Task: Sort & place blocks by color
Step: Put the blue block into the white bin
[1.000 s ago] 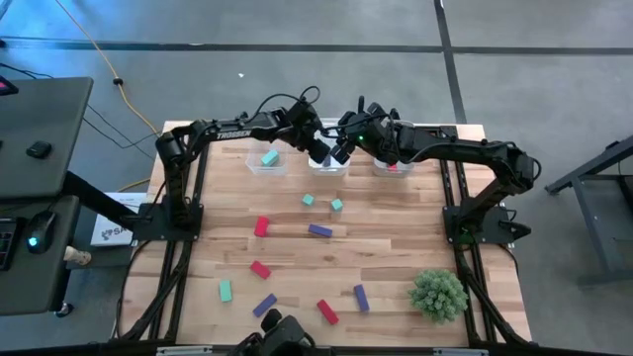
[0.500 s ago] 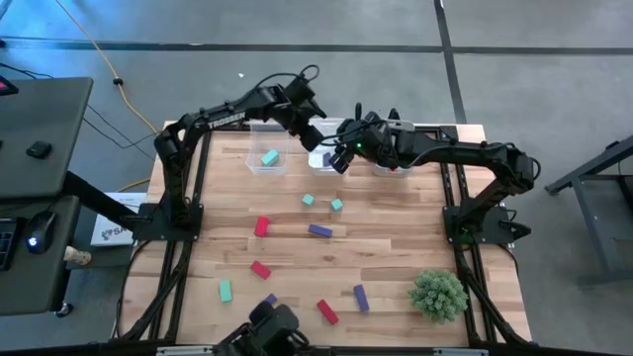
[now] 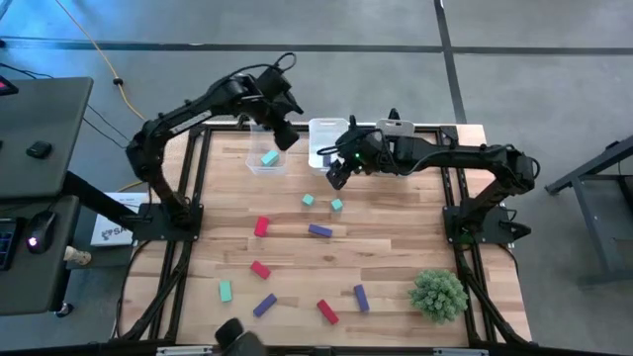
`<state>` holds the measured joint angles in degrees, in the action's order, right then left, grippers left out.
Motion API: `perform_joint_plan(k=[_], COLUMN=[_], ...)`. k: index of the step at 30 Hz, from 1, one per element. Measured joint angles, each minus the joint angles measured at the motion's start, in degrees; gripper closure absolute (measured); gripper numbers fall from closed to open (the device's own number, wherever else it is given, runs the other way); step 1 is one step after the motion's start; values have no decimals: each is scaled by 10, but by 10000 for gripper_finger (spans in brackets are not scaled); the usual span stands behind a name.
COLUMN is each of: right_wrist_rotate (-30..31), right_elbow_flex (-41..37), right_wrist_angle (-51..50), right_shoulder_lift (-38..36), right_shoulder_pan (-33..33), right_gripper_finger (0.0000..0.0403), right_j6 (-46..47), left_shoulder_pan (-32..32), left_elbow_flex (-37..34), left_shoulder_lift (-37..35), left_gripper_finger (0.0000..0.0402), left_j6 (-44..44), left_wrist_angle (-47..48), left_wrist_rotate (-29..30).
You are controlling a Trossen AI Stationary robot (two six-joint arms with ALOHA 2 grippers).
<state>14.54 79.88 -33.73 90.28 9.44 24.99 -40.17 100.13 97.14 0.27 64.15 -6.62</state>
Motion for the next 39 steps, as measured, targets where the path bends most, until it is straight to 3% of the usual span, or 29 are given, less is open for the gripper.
perform_joint_plan(k=[9, 17, 32, 39], right_wrist_rotate=[-90, -113, -111, -62], right_elbow_flex=[0, 0, 0, 0], right_wrist_angle=[0, -11, -42, -82], right_shoulder_lift=[0, 0, 0, 0], right_shoulder_pan=[-48, -105, -221, -281], right_gripper_finger=[201, 201, 201, 201], right_j6=[107, 180, 385, 482], left_shoulder_pan=[33, 75, 142, 168], left_elbow_flex=[-95, -178, -225, -225], left_shoulder_lift=[-137, -222, -240, -240], left_gripper_finger=[291, 291, 291, 291], left_j6=[-13, -62, -80, -101], left_wrist_angle=[19, 3, -13, -12], left_wrist_rotate=[31, 30, 30, 30])
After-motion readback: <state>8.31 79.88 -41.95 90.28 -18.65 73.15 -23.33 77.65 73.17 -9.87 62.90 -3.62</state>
